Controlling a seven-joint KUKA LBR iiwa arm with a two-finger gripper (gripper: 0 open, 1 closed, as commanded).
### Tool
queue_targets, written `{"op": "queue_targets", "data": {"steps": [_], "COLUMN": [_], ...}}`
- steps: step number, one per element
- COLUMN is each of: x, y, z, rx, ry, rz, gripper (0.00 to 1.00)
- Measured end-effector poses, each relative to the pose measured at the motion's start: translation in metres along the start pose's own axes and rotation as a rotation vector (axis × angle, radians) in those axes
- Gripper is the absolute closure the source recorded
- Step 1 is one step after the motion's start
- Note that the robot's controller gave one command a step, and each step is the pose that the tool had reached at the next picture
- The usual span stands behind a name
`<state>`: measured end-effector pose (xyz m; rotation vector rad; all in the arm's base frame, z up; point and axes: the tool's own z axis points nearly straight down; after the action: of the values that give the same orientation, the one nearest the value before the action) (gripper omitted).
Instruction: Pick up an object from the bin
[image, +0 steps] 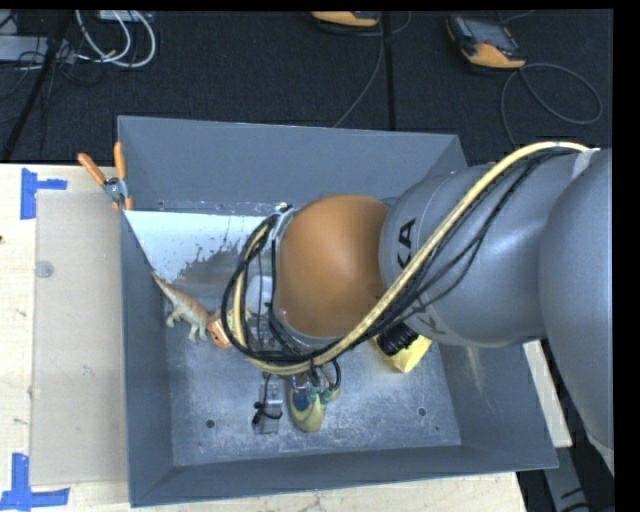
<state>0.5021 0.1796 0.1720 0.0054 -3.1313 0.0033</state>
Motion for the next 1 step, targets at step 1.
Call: {"op": "queue_targets", "data": {"steps": [1], "x": [-0.0017], "y": [-0.0009], "z": [-0.0044], "rx": [-0.002], "ry": [-0.007], "rz": [0.004], "gripper": [0.0]}}
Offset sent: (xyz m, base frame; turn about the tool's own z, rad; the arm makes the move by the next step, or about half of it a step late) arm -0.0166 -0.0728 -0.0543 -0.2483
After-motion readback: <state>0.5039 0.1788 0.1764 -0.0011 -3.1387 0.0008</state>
